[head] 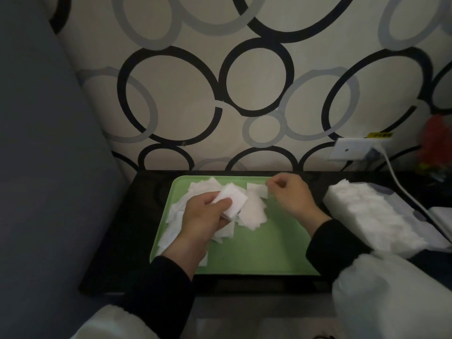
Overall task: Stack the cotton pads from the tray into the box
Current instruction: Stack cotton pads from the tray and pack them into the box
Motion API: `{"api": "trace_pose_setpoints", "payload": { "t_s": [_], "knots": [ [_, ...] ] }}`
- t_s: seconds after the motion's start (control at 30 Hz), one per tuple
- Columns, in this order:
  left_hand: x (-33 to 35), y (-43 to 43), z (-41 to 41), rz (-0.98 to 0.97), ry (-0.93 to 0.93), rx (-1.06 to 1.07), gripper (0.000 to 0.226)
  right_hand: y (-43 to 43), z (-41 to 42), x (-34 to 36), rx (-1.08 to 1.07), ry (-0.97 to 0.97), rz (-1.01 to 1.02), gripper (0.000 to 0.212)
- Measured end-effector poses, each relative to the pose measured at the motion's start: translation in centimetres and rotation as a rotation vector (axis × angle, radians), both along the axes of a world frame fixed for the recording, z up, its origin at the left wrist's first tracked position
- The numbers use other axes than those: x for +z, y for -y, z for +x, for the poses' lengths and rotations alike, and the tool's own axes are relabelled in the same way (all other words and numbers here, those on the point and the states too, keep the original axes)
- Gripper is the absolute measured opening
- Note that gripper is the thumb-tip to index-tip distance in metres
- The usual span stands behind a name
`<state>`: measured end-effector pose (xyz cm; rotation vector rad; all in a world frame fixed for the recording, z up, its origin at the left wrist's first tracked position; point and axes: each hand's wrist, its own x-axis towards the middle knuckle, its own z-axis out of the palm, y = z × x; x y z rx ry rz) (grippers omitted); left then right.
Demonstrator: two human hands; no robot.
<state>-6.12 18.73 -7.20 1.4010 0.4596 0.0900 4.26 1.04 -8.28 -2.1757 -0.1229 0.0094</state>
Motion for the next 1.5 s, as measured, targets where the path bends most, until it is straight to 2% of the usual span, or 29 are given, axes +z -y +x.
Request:
{"api": "trace_pose_setpoints", "payload": {
  "t_s": [0.13, 0.27, 0.37, 0.5, 0.6, 0.7, 0.77, 0.97, 1.2, 1.3, 1.5],
  "knots": [
    [-0.1, 0.0, 0.5, 0.000, 0.001, -0.001, 0.020, 0.1, 3.6, -1.0, 0.111, -0.046, -0.205, 0.013],
    [-0.4, 0.0, 1.2, -0.009, 0.003, 0.001, 0.017, -0.8, 5.2, -2.2, 0.242, -0.106, -0.427, 0.041],
    [-0.6, -0.1, 1.4, -0.007, -0.002, 0.002, 0.017, -1.2, 5.7, -2.7, 0.239, -0.136, -0.467, 0.035],
    [-0.8, -0.1, 1.6, -0.011, -0.009, -0.002, 0.016, -1.1, 5.4, -2.5, 0.182, -0.145, -0.398, 0.018],
    [-1.0, -0.2, 1.6, -0.032, -0.009, 0.001, 0.019, -0.4, 4.5, -2.1, 0.140, -0.131, -0.315, 0.023],
    [-0.8, -0.2, 1.4, -0.037, 0.004, 0.021, 0.018, 0.2, 2.9, -0.9, 0.048, -0.130, -0.073, 0.035],
    [-0.6, 0.0, 1.1, -0.046, 0.000, 0.030, 0.019, 0.8, 1.2, 0.3, 0.027, -0.105, 0.109, 0.034],
    [0.0, 0.7, -0.5, -0.016, -0.013, -0.047, 0.029, 2.4, -5.2, 3.7, 0.384, -0.173, 0.300, 0.033],
    [0.2, 2.2, -2.3, 0.213, 0.001, -0.300, 0.029, 3.6, -10.1, 4.1, 0.387, -0.234, 0.506, 0.019],
    [0.1, 2.8, -2.8, 0.263, 0.005, -0.399, 0.027, 4.0, -10.8, 4.1, 0.360, -0.276, 0.527, 0.019],
    [0.7, 3.8, -3.3, 0.240, -0.009, -0.542, 0.023, 5.2, -10.6, 4.1, 0.356, -0.230, 0.331, 0.030]
  ]
}}
